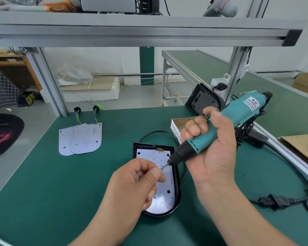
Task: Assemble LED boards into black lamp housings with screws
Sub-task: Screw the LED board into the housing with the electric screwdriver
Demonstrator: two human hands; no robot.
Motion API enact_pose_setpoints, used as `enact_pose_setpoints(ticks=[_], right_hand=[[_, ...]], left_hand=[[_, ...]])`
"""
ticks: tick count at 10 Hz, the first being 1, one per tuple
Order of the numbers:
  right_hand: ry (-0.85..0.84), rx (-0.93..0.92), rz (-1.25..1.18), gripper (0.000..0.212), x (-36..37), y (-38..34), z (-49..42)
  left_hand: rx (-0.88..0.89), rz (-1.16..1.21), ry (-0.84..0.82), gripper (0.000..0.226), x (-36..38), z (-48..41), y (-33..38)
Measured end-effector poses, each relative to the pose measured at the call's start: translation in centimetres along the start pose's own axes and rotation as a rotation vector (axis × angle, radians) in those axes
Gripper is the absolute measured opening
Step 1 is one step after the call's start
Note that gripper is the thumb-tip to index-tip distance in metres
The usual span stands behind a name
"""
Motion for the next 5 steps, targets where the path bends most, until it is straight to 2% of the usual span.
enact_pose_setpoints(ticks=[1,3,5], right_hand=[[0.032,0.02,-0.018,0.005,-0.4,0.3,0.0],[0.116,0.057,-0.067,0.012,-1.4,0.7,-0.4],[0.129,0.064,-0.084,0.012,-1.7,0.8,-0.5]], left_hand=[[0.023,-0.047,0.016,0.027,-0.1,0.0,0.1],[0.036,-0.067,0.012,0.015,0.0,0.0,0.3],[0.025,-0.082,-0.001,0.025,0.1,0.1,0.5]])
Point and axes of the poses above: each hand's wrist, its own z-axis away from the middle knuckle, its own x-axis out of the palm, y = z × x, the point moved 8 cm from there along -z, towards the middle knuckle, and after that the axes turned 9 degrees about z, right-handed, at the moved point
